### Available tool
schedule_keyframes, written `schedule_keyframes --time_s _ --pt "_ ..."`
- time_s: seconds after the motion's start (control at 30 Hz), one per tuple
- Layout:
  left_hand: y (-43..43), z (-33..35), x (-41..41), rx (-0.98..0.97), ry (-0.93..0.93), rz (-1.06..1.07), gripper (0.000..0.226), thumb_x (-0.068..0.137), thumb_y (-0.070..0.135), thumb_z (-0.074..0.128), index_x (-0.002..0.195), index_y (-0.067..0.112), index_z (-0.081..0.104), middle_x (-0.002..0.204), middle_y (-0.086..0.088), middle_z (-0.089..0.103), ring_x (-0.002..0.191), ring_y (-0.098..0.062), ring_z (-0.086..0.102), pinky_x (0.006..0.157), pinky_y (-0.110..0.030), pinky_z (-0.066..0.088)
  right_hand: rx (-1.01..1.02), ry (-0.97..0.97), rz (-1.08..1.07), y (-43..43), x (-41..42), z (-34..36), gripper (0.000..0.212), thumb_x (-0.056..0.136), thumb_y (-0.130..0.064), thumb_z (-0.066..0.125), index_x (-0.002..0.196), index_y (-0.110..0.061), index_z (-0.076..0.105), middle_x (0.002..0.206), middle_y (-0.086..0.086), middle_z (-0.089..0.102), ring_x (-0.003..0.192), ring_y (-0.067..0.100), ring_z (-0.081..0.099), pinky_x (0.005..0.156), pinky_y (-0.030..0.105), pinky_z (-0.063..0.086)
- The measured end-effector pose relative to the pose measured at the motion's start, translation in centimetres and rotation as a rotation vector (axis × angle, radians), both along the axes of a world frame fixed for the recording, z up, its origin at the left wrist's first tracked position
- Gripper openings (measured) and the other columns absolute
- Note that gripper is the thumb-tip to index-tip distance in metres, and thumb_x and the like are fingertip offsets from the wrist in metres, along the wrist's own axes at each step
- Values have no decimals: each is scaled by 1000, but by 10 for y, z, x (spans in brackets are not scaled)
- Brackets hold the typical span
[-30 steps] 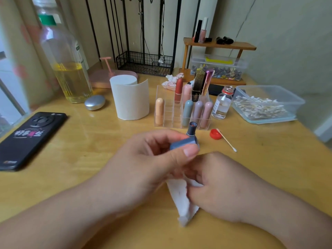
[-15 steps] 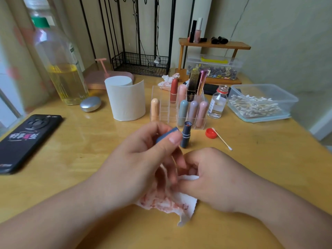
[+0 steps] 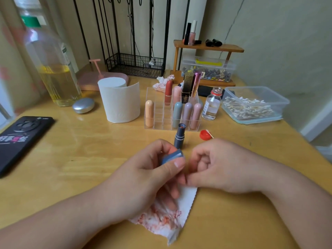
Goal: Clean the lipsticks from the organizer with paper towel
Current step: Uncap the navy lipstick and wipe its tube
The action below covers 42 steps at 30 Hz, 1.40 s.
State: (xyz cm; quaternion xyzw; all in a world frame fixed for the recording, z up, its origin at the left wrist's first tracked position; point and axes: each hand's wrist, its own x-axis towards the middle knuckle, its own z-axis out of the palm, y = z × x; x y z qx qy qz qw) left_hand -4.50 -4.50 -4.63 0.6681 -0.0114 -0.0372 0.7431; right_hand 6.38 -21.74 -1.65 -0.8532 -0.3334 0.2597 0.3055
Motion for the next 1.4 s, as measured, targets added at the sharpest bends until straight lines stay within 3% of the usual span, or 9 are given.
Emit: schedule_keyframes --time_s 0.07,0.23,0.37,0.47,0.53,0.7,0.87,1.23,1.4 --pt "1 0 1 -13 -21 16 26 86 26 65 98 10 48 82 -18 68 64 -35 62 61 -42 56 36 -83 -111 -11 14 13 31 70 -37 87 76 -13 67 54 -7 57 47 8 45 49 25 37" --pt "-1 -2 3 19 -73 34 19 82 27 75 91 17 62 86 -19 68 73 -29 66 71 -42 58 -28 -430 -456 -33 50 22 30 73 -43 83 70 -18 66 57 -5 62 51 12 53 55 31 47" --pt "-1 -2 3 94 -57 -3 31 82 42 72 100 17 70 86 -17 66 76 -26 67 78 -49 58 -211 -341 -451 -33 57 5 29 70 -47 84 74 -24 67 73 -7 67 69 13 63 63 33 54" --pt "-2 0 3 85 -39 -28 26 82 40 73 97 19 72 80 -11 66 73 -23 66 69 -33 56 -251 -342 -440 -29 58 -4 23 75 -42 81 75 -25 66 75 -7 66 70 13 63 64 31 54" --pt "-3 1 2 73 -45 -32 18 83 31 71 95 17 72 77 -7 65 72 -20 65 68 -27 54 -246 -363 -434 -28 59 -5 17 80 -36 77 74 -24 67 75 -7 66 71 12 63 64 30 53" --pt "-2 -1 3 40 -22 -22 20 81 21 73 98 12 69 84 -12 67 74 -24 66 73 -36 58 -156 -370 -440 -31 63 -1 13 85 -25 72 72 -22 69 68 -7 66 62 12 60 56 27 46" --pt "-2 0 3 -11 7 12 21 77 19 76 89 9 62 80 -20 67 72 -29 67 69 -34 57 32 -380 -508 -36 68 7 14 87 -17 65 75 -20 70 60 -5 61 53 13 53 54 26 44" --pt "-2 5 2 83 80 -4 20 84 36 75 90 17 74 73 -8 65 67 -22 65 67 -33 56 -60 -354 -490 -31 71 -3 27 95 -31 64 80 -10 70 56 -22 53 54 8 51 50 24 35" --pt "-4 6 2 73 77 -24 20 82 31 76 90 13 73 72 -2 65 68 -17 63 69 -32 58 -59 -336 -488 -29 71 -6 27 92 -33 68 75 -12 70 63 1 62 55 15 52 54 27 42"
